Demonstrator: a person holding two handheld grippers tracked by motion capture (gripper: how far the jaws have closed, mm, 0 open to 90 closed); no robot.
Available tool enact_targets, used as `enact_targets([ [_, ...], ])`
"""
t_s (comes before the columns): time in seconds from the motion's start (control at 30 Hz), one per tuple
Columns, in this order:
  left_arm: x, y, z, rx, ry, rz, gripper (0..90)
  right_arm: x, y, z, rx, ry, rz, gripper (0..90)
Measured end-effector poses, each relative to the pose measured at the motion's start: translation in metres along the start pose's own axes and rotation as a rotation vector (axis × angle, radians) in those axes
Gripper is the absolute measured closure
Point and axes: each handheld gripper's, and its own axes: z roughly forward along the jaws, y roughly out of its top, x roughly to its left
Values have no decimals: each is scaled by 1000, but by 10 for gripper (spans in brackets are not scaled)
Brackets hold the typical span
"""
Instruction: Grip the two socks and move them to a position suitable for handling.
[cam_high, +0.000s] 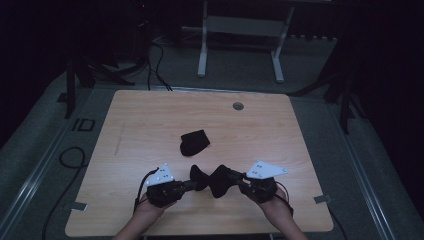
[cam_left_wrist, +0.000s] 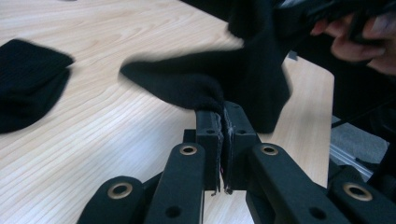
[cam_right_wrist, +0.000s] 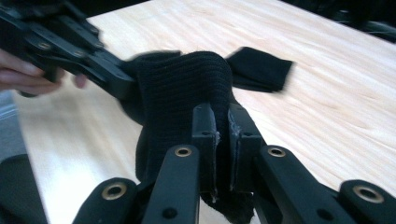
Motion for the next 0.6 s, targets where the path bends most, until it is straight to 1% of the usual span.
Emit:
enact_targets([
  [0.03,1,0,-2,-2,5,-2,869,-3,-1,-4,-2,-6,1,829],
  [0.13,2,1,-6,-5,6,-17,869,-11,-4,-14,-8,-50,12,828],
  [0.17,2,1,-8,1,3,-17,869,-14,-6,-16,-8,-61,21,828],
  [0.2,2,1,-9,11,5,-25,869,-17,-9,-19,-4,-68,31,828],
  [0.23,3,1,-10,23,-3,-32,868,-20,-13,-21,3,-82,38,828],
  [0.3,6,1,-12,51,-51,-59,867,-24,-19,-24,19,-95,52,827],
  [0.33,7,1,-12,74,-50,-57,867,-27,-23,-25,30,-100,62,826],
  [0.37,8,0,-12,97,-35,-52,866,-29,-27,-25,40,-105,71,826],
  [0.4,10,-1,-12,118,-30,-58,866,-31,-31,-25,54,-106,76,826],
  [0.5,18,-6,-6,167,-36,-101,866,-32,-47,-18,102,-103,96,825],
  [0.6,23,-13,4,227,-41,-130,865,-32,-62,-6,154,-92,106,819],
])
